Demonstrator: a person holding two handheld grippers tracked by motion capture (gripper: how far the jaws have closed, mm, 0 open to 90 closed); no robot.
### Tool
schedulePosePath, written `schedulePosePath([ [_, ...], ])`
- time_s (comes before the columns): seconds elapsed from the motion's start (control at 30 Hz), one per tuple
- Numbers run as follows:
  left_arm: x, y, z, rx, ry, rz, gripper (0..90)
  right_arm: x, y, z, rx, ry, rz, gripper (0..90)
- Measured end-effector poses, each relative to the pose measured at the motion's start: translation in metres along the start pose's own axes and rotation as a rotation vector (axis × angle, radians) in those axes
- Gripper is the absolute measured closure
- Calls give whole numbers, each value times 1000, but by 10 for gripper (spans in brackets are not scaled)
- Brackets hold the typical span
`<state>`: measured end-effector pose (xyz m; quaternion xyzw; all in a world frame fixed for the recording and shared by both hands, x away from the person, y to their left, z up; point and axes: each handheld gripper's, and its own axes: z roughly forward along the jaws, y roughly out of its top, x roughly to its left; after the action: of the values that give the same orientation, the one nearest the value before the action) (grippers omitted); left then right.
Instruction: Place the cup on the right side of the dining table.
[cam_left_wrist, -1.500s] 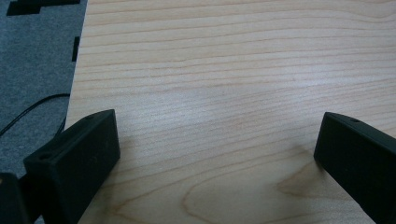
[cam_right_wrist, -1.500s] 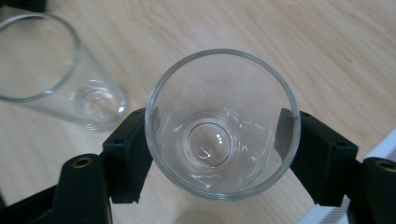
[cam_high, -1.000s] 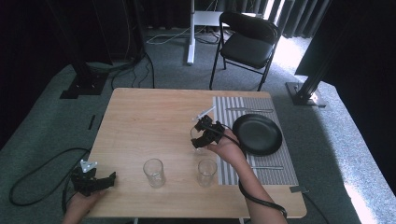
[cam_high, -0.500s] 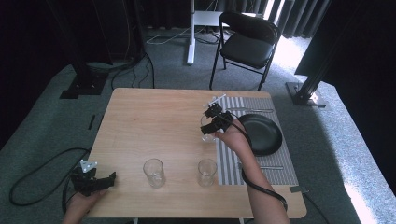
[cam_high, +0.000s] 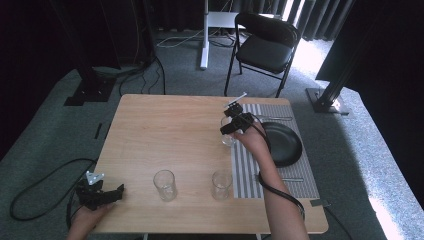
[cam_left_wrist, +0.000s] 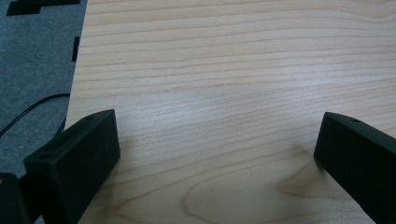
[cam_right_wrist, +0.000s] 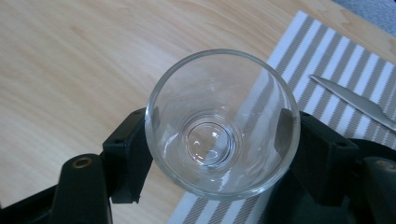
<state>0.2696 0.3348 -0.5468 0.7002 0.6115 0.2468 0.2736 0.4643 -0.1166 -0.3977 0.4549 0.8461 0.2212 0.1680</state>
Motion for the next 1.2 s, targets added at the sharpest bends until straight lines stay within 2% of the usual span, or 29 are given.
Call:
schedulePosePath([
  [0.27, 0, 0, 0, 0, 0, 0, 6, -19, 7, 8, -3, -39, 53, 281],
  [0.5, 0, 0, 0, 0, 0, 0, 6, -44, 15, 21, 13, -76, 118, 281],
  [0.6, 0, 0, 0, 0, 0, 0, 6, -46, 16, 22, 12, -78, 125, 281],
  [0.63, 0, 0, 0, 0, 0, 0, 6, -53, 18, 27, 18, -92, 145, 281],
  [0.73, 0, 0, 0, 0, 0, 0, 6, -56, 19, 30, 26, -105, 146, 281],
  [0.8, 0, 0, 0, 0, 0, 0, 6, -60, 18, 36, 26, -117, 164, 281],
  [0.9, 0, 0, 0, 0, 0, 0, 6, -63, 20, 41, 34, -136, 159, 281],
  [0.97, 0, 0, 0, 0, 0, 0, 6, -64, 20, 44, 41, -134, 156, 281],
  [1.2, 0, 0, 0, 0, 0, 0, 6, -76, 25, 55, 48, -138, 193, 281],
])
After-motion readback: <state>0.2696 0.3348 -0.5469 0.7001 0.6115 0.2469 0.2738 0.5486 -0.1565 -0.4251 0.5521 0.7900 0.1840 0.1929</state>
